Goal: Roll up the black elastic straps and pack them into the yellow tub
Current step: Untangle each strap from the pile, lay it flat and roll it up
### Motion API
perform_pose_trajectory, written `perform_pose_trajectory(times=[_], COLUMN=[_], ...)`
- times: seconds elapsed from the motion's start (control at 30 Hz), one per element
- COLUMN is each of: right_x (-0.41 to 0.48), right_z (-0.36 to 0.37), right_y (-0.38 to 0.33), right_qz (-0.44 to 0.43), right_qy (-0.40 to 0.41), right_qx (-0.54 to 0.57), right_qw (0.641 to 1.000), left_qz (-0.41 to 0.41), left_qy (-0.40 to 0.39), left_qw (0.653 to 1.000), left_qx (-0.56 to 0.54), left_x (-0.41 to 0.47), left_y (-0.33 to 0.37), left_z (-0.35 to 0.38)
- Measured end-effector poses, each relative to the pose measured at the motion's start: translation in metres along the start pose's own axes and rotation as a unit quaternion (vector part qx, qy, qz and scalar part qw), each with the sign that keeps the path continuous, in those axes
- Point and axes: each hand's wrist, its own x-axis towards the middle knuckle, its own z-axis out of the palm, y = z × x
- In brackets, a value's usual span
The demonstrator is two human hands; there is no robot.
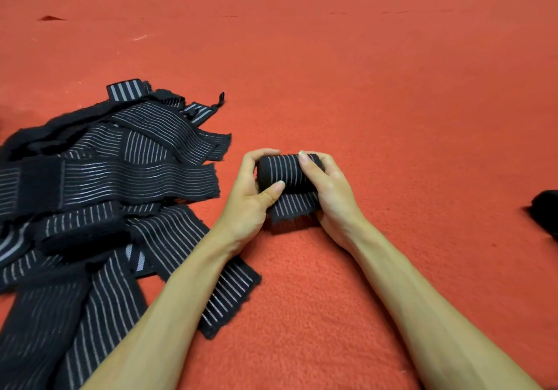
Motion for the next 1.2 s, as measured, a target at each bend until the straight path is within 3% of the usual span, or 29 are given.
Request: perform_pose_trajectory(times=[0.23,0.43,0.6,0.67,0.8,1.03,1.2], right_x=[0.002,0.007,0.009,0.007,0.001,-0.005,-0.002], right_z=[-0.006,-0.02,-0.018,-0.02,-0.042,-0.147,-0.234], right_y=[-0.003,-0.002,-0.001,-0.002,-0.021,-0.113,-0.152], right_qz=[-0.003,0.01,0.0,-0.002,-0.035,0.026,0.008], right_qy=[0.005,-0.033,-0.016,-0.007,-0.005,-0.053,0.073], right_qx=[0.073,0.19,0.174,0.132,-0.107,-0.276,-0.355], right_qw=[0.997,0.981,0.985,0.991,0.994,0.959,0.932], left_qz=[0.02,-0.023,-0.014,-0.024,-0.04,-0.066,-0.139], left_qy=[0.042,0.095,0.14,0.15,0.127,0.084,0.041], left_qw=[0.998,0.995,0.989,0.985,0.979,0.988,0.989], left_qx=[0.05,-0.034,0.045,0.083,0.156,0.115,0.028], left_x=[0.001,0.006,0.003,0.001,-0.004,0.028,0.049], left_y=[0.001,-0.002,0.0,0.005,0.014,0.024,0.013], left_z=[0.0,0.0,0.005,0.006,0.018,0.11,0.192])
